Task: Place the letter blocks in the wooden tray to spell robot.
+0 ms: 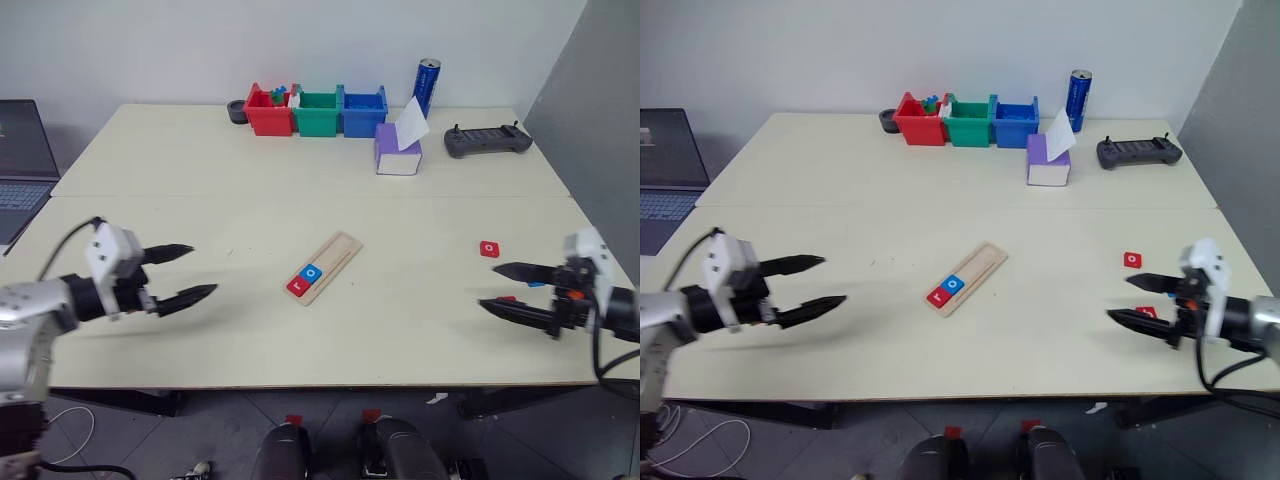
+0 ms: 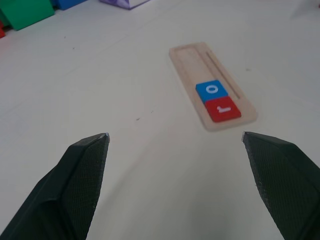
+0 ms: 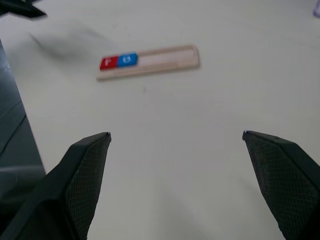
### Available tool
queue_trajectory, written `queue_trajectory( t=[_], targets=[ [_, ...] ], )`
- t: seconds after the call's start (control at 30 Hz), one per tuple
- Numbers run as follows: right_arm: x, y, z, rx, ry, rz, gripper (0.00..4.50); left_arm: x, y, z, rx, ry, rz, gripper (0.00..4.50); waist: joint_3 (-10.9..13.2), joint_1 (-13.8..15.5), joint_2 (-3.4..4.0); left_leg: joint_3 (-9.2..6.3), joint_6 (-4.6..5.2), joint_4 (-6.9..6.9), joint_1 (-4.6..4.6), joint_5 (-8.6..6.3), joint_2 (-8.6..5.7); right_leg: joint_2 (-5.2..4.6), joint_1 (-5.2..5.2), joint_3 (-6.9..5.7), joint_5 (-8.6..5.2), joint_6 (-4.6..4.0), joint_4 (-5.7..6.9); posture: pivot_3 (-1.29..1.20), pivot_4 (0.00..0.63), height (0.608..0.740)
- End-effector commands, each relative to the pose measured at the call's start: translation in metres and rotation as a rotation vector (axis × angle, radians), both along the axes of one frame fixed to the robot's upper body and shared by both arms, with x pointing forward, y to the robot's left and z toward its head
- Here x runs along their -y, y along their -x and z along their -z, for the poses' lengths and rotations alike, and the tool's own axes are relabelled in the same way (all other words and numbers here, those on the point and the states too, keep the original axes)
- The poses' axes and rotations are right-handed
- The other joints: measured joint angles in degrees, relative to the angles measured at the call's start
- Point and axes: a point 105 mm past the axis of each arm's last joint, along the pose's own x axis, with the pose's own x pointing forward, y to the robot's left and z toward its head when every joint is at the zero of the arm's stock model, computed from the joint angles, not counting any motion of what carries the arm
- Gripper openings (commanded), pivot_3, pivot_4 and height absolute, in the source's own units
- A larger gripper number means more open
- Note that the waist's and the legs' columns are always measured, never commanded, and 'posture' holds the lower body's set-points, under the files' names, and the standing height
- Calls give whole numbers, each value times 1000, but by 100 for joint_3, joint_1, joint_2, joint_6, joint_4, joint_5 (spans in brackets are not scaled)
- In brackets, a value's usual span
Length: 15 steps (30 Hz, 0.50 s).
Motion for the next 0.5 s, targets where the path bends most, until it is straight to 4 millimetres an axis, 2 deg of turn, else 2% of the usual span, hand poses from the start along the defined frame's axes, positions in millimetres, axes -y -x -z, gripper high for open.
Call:
queue_trajectory(
  t=[0.03,0.13,0.2,0.4,0.5],
  targets=[
    [-29,3,-3,28,-9,-42,4487,33,4,7,27,-18,42,4500,-6,8,-11,-2,0,2,-1,0,0,0,1,-2,0,0,0,0,150,740],
    [-57,7,2,22,-43,-82,4487,58,8,31,12,-14,23,4500,-7,13,-11,-1,0,0,1,0,-1,0,11,1,0,-1,-12,0,150,740],
    [-67,8,4,18,-59,-86,4487,66,11,39,-1,24,3,4500,-7,15,-11,0,0,3,1,-1,-3,-1,14,4,0,-1,-13,0,150,740],
    [-80,11,10,-1,-81,-102,4487,72,2,54,15,13,-100,4500,-9,24,-13,-15,2,6,11,-1,-2,-1,24,-11,0,-1,-7,0,150,740],
    [-90,13,16,-16,-98,-116,4487,88,-5,63,-14,54,-133,4500,-9,23,-13,-19,2,6,11,-1,-2,0,26,-15,0,-1,-6,0,150,740]
  ],
)
